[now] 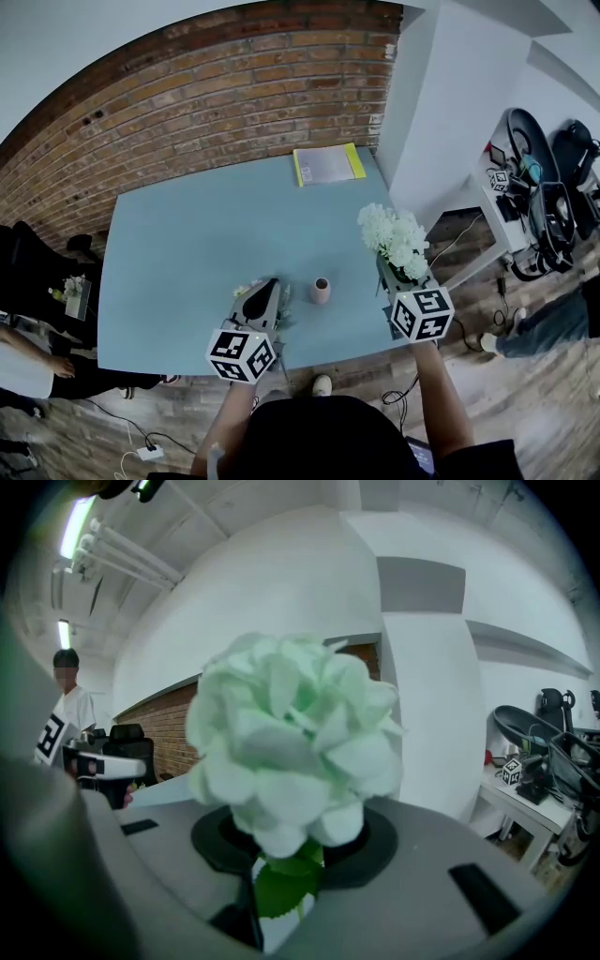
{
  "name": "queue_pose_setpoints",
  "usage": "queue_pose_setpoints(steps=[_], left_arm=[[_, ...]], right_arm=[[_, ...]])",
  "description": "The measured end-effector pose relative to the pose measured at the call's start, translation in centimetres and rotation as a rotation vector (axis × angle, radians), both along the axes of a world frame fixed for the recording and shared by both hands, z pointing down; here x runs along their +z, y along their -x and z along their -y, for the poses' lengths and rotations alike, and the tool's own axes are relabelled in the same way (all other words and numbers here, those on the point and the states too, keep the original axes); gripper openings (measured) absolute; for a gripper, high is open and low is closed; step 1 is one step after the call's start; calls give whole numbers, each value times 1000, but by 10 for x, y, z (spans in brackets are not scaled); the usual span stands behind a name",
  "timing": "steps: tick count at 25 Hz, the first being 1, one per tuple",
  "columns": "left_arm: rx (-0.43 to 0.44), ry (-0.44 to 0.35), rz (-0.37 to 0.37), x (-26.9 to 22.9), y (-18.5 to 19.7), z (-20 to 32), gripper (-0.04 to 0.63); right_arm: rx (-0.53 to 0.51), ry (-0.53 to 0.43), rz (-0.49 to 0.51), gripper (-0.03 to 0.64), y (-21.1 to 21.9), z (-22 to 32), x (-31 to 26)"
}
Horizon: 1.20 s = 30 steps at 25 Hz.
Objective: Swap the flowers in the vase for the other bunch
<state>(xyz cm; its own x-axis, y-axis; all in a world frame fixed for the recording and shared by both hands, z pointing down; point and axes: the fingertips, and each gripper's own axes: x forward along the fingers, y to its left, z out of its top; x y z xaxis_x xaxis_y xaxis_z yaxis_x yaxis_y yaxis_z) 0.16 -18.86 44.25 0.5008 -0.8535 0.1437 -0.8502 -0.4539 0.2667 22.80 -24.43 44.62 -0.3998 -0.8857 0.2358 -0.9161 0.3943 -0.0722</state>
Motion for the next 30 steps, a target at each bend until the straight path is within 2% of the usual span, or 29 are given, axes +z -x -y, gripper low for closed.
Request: queue_pose_setpoints(steps=[9, 18, 30], left_arm=[[-5, 9, -2, 3, -6, 8, 6], [-14, 16, 4, 7, -9, 15, 6], [-28, 34, 22, 13, -4, 25, 6]], right_arm=[[34, 141, 25, 130, -19, 9, 45], [45, 261, -12, 130, -28, 17, 90], [56, 359, -27, 129, -30, 23, 137]])
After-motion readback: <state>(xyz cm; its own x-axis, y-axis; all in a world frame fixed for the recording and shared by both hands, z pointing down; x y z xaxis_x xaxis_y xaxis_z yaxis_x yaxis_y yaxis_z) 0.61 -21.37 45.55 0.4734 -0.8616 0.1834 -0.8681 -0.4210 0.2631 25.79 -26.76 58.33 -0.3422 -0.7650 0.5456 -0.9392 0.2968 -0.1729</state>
